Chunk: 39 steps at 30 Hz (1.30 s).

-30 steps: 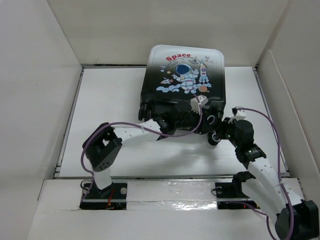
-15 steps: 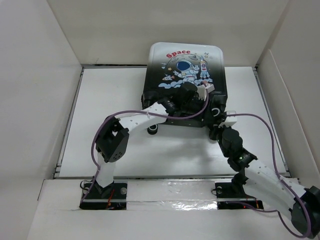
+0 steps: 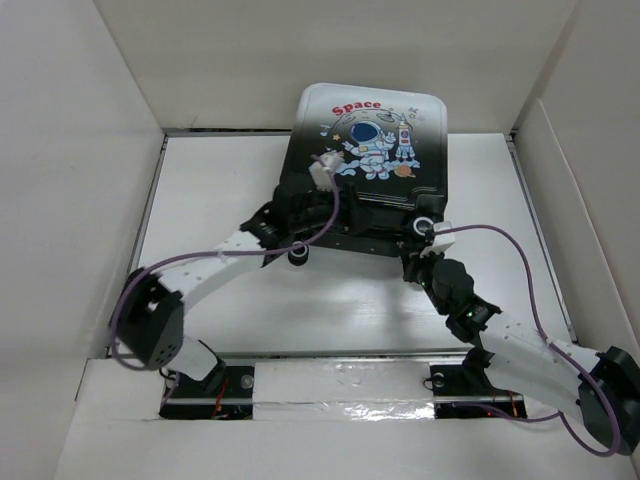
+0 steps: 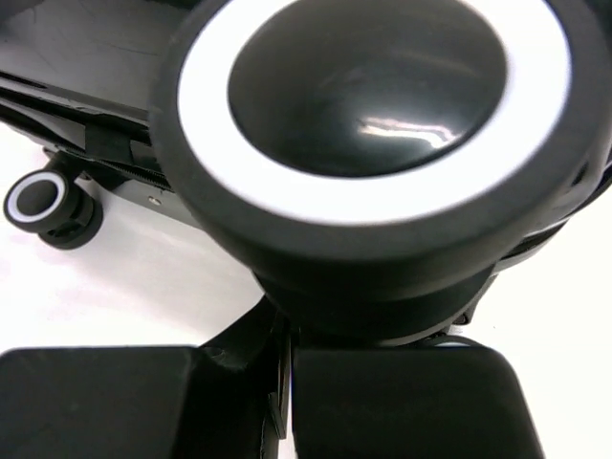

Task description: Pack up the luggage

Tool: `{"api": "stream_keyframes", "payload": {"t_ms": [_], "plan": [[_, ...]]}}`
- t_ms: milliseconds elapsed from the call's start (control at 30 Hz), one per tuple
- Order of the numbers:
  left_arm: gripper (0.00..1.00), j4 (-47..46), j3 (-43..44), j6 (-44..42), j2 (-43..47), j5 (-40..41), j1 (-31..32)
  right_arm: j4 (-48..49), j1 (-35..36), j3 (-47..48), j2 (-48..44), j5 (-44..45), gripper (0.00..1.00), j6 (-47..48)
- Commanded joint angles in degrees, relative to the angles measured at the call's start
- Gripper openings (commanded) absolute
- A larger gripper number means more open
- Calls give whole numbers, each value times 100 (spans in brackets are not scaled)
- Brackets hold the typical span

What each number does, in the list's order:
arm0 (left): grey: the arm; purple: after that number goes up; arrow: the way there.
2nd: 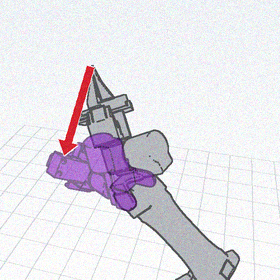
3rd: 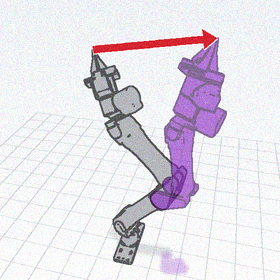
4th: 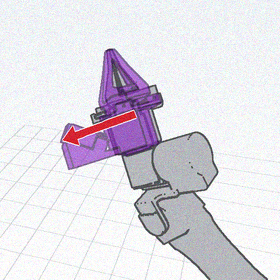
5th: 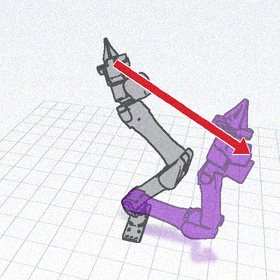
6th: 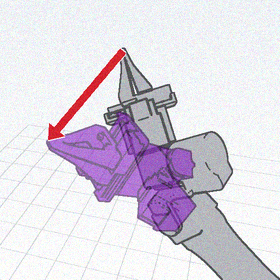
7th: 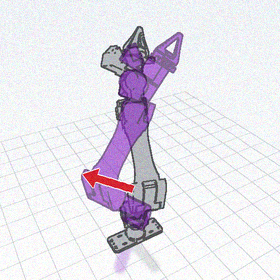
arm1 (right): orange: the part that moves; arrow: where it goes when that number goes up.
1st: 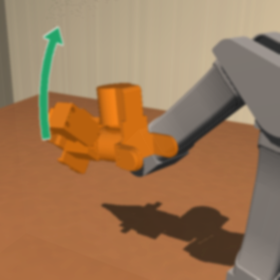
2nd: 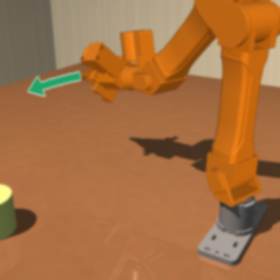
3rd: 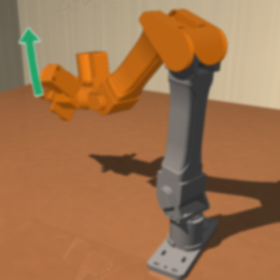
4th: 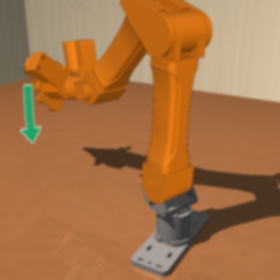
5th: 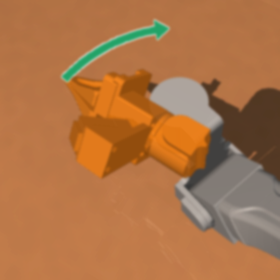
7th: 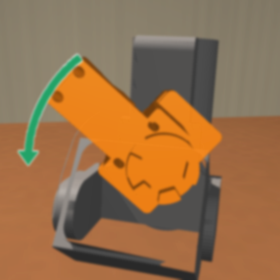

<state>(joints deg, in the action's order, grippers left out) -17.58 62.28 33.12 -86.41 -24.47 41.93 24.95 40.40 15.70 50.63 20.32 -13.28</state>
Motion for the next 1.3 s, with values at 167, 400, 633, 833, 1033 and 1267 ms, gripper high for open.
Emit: {"api": "stream_keyframes", "payload": {"t_ms": [167,400,633,833,1033,1267], "plan": [[69,2221,-1069,-157,2971,4087,-300,449,126,398,-264,-977,0,-114],[84,3594,-894,-377,2588,4389,-607,406,73,398,-370,-1240,0,-26],[84,3683,-104,-728,1848,4364,-660,195,73,398,-581,-1346,0,27],[65,3649,205,-886,1224,4415,-722,159,73,381,-633,-1469,0,36],[39,3489,188,-930,1056,4012,-827,151,73,389,-625,-1495,0,53],[25,3165,-66,-825,1127,3344,-879,124,73,433,-581,-1557,0,80]]}}
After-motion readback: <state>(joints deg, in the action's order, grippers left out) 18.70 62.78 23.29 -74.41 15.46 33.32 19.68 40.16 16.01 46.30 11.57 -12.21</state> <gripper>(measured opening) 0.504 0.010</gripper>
